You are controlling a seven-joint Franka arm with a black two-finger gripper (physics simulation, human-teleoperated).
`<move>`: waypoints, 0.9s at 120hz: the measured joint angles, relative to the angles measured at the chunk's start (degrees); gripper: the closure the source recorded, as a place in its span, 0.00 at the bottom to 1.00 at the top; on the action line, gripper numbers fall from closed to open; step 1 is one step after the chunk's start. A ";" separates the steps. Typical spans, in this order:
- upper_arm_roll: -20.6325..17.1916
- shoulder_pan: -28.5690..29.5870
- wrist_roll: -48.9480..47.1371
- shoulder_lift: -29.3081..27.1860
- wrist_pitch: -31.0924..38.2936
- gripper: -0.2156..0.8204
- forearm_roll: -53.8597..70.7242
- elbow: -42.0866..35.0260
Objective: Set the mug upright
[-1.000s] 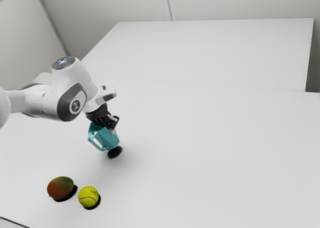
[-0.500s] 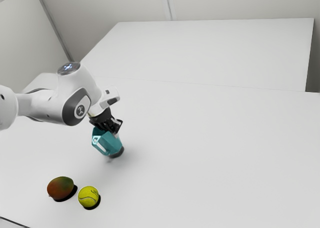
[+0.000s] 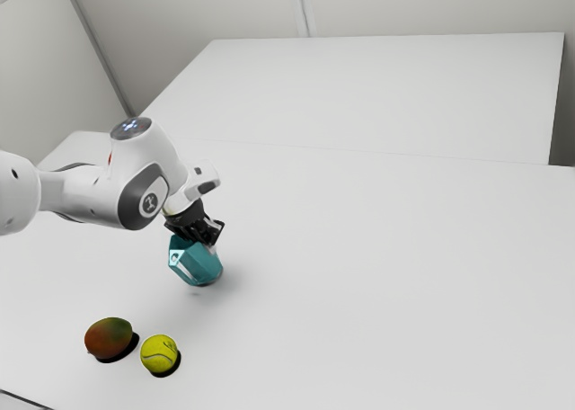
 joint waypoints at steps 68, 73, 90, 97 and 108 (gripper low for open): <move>-0.03 -1.76 0.51 -4.10 -0.02 0.47 -0.34 0.09; -0.03 -2.04 0.57 -4.70 -0.04 0.42 -0.34 0.14; -0.03 -2.22 0.72 -7.27 -1.14 0.33 -0.52 0.58; -0.03 -2.16 0.76 -8.13 -2.52 0.30 -1.26 1.32; -0.03 -2.12 0.71 -8.06 -6.66 0.28 -2.25 5.41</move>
